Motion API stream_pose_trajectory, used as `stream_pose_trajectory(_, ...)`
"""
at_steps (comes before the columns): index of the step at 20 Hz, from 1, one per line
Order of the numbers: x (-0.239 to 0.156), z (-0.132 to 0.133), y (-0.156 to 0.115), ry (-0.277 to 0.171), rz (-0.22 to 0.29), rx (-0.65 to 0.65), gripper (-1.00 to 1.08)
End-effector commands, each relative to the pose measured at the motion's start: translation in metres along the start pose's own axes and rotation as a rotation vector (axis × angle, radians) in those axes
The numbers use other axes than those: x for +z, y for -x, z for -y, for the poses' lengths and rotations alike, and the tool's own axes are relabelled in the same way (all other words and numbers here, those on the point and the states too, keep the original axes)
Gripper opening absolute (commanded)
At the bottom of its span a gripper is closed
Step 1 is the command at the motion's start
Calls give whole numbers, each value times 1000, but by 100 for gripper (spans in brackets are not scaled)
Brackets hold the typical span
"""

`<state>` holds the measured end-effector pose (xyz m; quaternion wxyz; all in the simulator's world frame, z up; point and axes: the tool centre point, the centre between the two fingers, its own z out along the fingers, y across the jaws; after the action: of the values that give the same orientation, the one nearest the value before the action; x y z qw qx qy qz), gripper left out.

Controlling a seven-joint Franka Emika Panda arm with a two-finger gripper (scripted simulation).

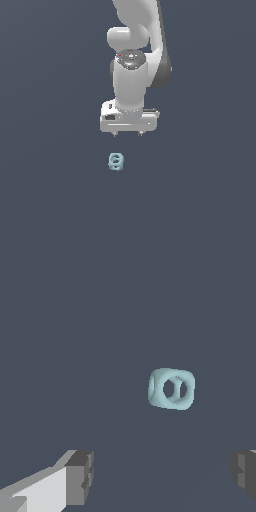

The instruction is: Pick up the object and move it to a goal position.

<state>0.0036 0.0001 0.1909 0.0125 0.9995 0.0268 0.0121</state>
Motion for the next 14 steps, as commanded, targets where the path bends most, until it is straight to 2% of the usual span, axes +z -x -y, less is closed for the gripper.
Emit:
stream_pose_trajectory(1, 0, 0, 0, 0, 0, 0, 100)
stream_pose_trajectory(9, -17, 14, -1, -18, -12, 16, 100)
stream_pose_trajectory(14, -16, 14, -2, -17, -12, 17, 100)
